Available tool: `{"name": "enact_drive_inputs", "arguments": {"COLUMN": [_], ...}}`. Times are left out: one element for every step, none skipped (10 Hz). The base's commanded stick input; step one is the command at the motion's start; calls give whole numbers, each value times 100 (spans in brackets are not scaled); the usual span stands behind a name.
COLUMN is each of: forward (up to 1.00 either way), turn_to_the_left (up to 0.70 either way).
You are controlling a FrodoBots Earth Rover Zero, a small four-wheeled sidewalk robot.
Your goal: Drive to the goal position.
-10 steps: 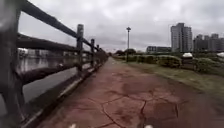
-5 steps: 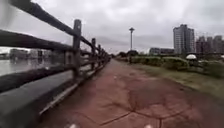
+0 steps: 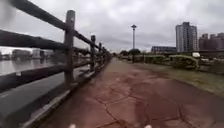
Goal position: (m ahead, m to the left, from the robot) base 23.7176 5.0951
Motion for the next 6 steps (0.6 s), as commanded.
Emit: {"name": "enact_drive_inputs", "arguments": {"forward": [85,85,85,85,85,85], "turn_to_the_left": [1,1,1,-4,-19,-33]}}
